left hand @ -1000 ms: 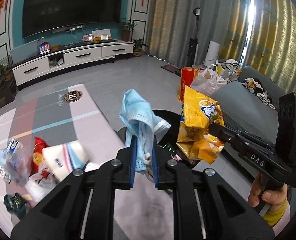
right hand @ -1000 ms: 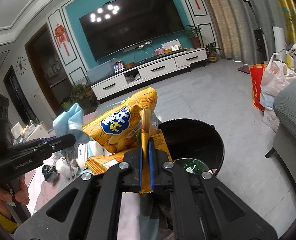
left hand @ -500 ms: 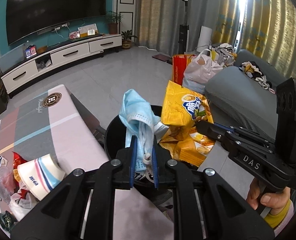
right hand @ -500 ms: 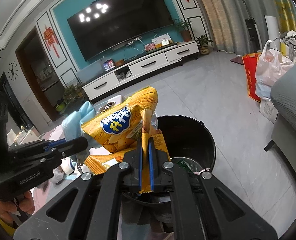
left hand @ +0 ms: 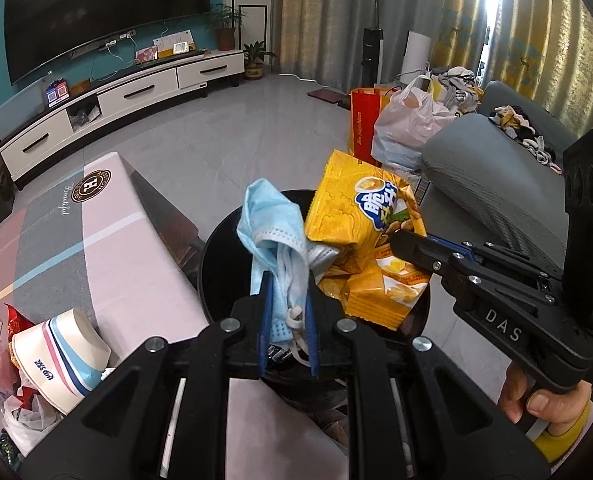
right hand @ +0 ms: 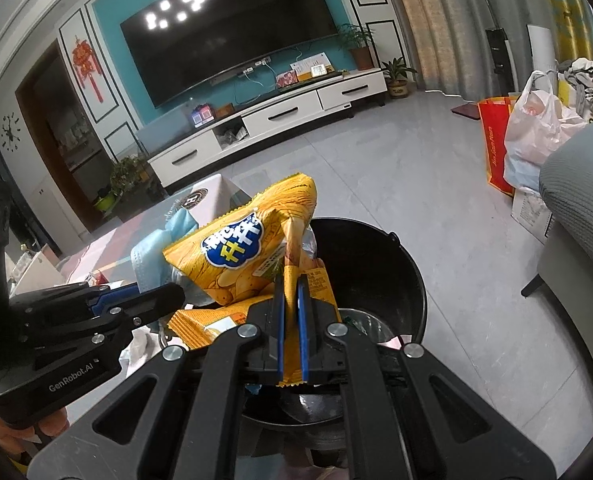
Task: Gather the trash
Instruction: 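Move both tools over the bin and open them to drop the bag and mask, then move both tools back toward the remaining trash on the table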
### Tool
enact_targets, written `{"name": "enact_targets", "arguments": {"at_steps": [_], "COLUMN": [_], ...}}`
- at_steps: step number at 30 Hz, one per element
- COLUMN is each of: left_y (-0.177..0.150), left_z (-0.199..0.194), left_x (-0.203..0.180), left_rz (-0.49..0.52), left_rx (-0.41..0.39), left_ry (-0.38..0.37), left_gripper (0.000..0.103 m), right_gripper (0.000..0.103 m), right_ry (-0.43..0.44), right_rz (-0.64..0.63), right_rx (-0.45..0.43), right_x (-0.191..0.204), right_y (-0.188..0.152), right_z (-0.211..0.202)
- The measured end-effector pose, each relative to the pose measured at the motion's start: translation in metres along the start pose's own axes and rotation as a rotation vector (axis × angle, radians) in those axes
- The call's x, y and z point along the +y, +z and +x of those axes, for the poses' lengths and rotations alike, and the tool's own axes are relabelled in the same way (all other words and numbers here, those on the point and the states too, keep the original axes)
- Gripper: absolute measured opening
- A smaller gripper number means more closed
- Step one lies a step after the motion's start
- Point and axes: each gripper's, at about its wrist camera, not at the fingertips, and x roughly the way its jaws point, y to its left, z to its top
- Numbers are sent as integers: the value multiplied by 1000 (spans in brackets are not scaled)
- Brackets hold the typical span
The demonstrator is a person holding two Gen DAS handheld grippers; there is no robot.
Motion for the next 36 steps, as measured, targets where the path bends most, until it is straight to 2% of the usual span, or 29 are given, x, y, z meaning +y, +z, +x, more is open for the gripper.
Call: {"name": "enact_targets", "arguments": {"at_steps": [8,11,12,13,15,17,18,22,26,31,36], "left_y": [3,3,3,3,3,2,2,-3,-9,-24,-49], "left_z": [10,10,9,8,4,1,-1,-13,-29,-57,-90], "left_x": [-5,-4,-4,-5,-5,-5,-4,-1,7,19,34], "left_rz": [6,4,2,3,8,8,5,1,-14,-44,-95], "left_rx": [12,9,7,2,-5,-11,-16,-29,-41,-52,-53], "left_ry": [13,18,17,19,27,31,35,61,98,137,171], "left_gripper": [19,32,40,48,52,57,63,80,89,97,99], "right_gripper": [8,12,14,20,31,33,34,40,47,60,64], "right_ry": [-22,-41,-41,-41,-43,-39,-38,-40,-39,-35,-11], "right_rz": [-4,0,1,-1,1,8,10,21,26,26,26], "right_rx": [22,23,23,22,15,8,4,-6,8,29,70], "right_x": [-3,-5,-6,-5,-6,-7,-7,-6,-2,8,24], "right_y": [2,3,2,2,2,1,1,0,-2,-9,-21], "right_z": [9,11,11,11,10,7,6,-2,-10,-24,-38]}}
